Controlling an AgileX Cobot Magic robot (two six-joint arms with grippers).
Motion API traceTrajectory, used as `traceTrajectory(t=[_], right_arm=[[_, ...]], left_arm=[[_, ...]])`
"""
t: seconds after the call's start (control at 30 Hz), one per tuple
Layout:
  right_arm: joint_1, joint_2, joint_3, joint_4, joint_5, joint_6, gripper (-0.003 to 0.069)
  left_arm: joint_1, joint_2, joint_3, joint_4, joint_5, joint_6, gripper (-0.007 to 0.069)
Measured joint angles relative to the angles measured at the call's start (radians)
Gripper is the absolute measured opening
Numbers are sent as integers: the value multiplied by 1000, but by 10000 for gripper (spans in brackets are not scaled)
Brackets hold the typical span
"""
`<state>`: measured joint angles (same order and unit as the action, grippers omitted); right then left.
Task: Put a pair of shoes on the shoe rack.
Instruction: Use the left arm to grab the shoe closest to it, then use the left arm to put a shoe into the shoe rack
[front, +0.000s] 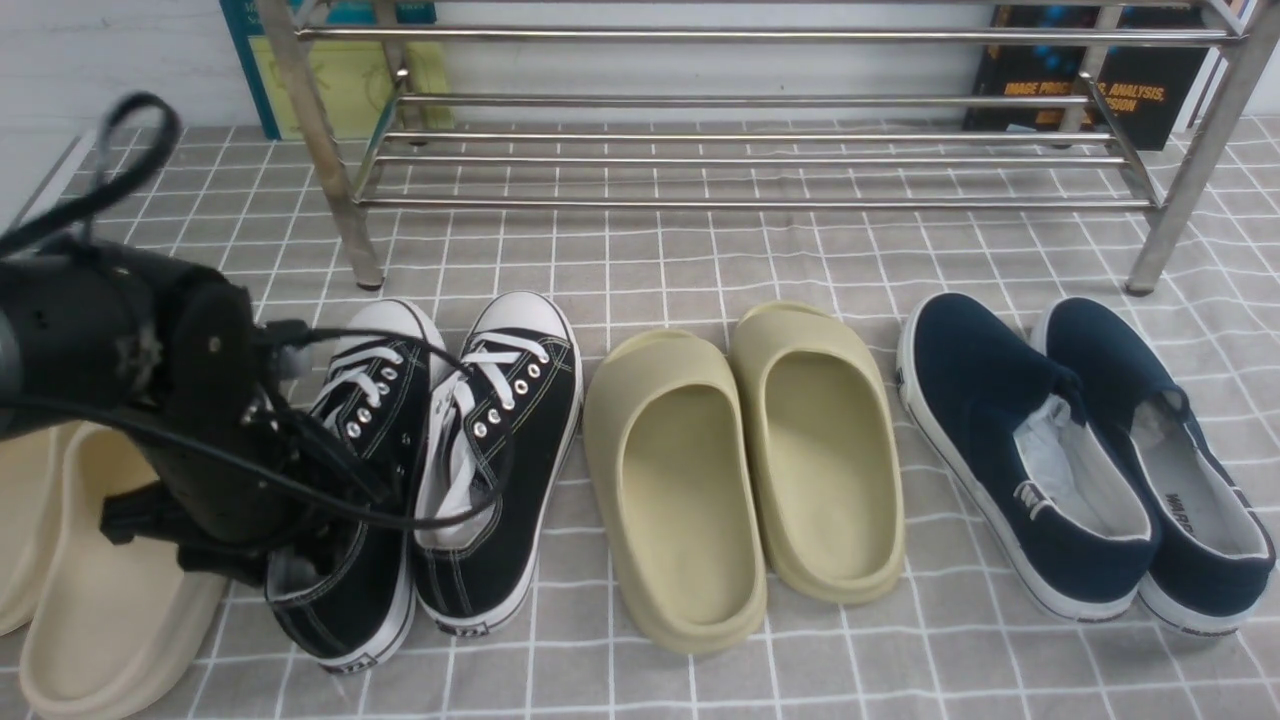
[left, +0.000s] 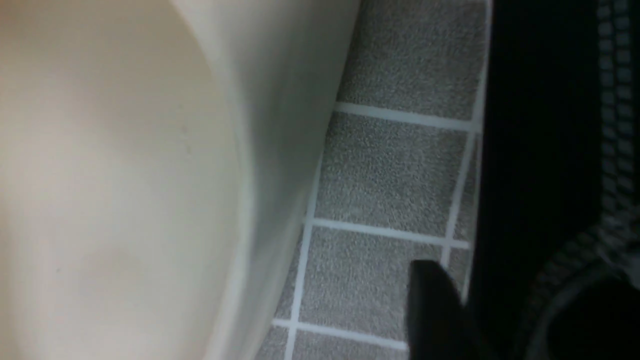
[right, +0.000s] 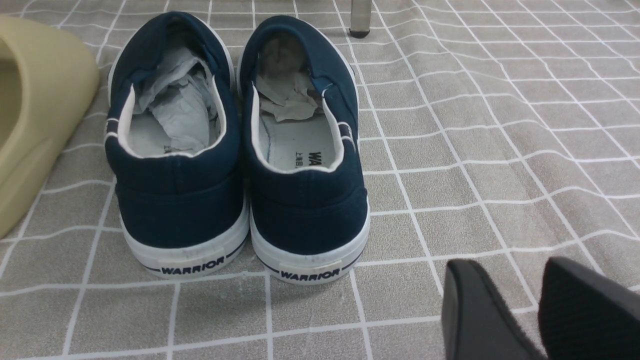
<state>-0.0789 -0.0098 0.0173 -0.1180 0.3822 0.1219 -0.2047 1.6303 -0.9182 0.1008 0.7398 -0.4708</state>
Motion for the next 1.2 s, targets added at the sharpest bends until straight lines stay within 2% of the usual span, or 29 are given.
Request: traceTrajectory(t=[0.03,0.07,0.1,0.13,0.17,0.43,0.63,1.2], right_arm=[[0,0,0,0,0,0,239],[0,0,0,0,0,0,239],[0,0,0,0,0,0,239],[0,0,0,0,0,0,239],[0,0,0,0,0,0,239],[0,0,0,0,0,0,239],[0,0,0,0,0,0,239],[0,0,0,0,0,0,239]], left_arm=[[0,6,0,0,-1,0,224],[0,12,-1,1,1,0,124],[0,12,-2,1,4,0,98],[0,5,-13,1,25,5,11],[0,-6,-29,1,48,16,-13],[0,-95,-308,-40,306,129,-13],[0,-16,-543,-108,329,180,-13],[1,461,-1076,-113,386,139,-13]])
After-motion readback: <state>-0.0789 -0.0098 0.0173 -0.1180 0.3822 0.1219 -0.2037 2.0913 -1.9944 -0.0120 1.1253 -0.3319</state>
